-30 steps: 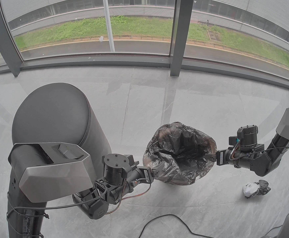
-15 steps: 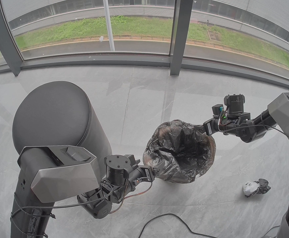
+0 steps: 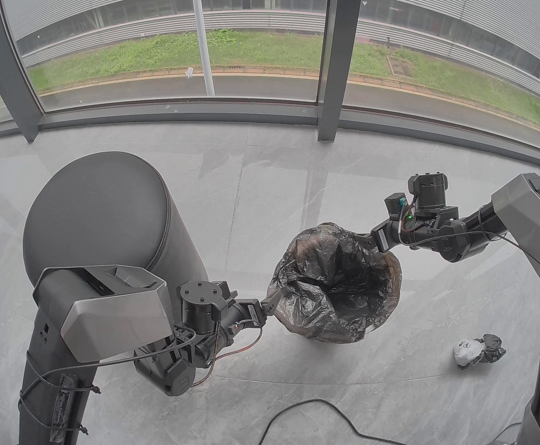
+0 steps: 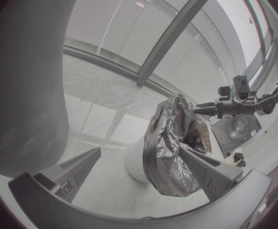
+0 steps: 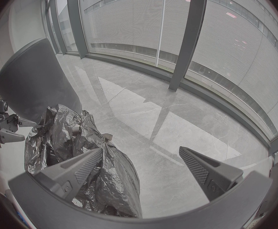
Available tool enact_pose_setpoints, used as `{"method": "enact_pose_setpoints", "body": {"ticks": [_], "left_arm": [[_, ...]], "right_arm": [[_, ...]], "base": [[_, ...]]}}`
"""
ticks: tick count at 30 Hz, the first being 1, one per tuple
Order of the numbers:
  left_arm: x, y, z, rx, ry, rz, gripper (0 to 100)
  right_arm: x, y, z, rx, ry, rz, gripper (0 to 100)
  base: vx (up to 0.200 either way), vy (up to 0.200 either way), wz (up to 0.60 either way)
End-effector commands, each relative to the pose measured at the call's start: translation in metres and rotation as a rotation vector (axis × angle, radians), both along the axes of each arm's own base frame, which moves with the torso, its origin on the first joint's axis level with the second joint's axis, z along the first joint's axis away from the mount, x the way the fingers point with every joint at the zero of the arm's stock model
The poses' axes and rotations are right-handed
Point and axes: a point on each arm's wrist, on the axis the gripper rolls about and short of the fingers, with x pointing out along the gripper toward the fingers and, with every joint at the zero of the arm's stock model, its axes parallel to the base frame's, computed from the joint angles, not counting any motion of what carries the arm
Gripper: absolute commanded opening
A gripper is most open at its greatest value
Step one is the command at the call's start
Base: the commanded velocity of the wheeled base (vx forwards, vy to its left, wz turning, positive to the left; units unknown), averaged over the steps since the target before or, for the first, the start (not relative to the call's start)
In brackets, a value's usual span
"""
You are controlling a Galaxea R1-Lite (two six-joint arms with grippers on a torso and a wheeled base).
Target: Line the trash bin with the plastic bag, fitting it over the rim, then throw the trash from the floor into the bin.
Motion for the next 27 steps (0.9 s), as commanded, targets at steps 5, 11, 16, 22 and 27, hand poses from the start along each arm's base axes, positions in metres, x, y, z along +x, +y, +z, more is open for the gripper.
{"method": "enact_pose_setpoints", "body": {"ticks": [5,11,16,22,27], "left_arm": [[0.000,-0.001,-0.005,0.006,0.008,-0.003,100],[0.000,-0.001,-0.010,0.012,0.017,-0.003,100],[0.001,-0.002,-0.013,0.011,0.016,-0.002,100],[0.008,-0.005,-0.018,0.007,0.009,0.002,100],[0.012,-0.004,-0.023,0.008,0.009,0.014,100]], "right_arm": [[-0.023,0.002,0.012,0.008,-0.033,0.016,100],[-0.041,0.013,-0.006,0.001,0.007,0.052,100],[-0.034,0.017,-0.022,0.001,0.007,0.049,100],[-0.012,0.012,-0.028,0.015,-0.046,0.020,100],[0.007,-0.003,-0.018,0.037,-0.140,-0.019,100]], "base": [[0.000,0.000,0.00],[0.000,0.000,0.00],[0.000,0.000,0.00],[0.000,0.000,0.00],[0.000,0.000,0.00]]}}
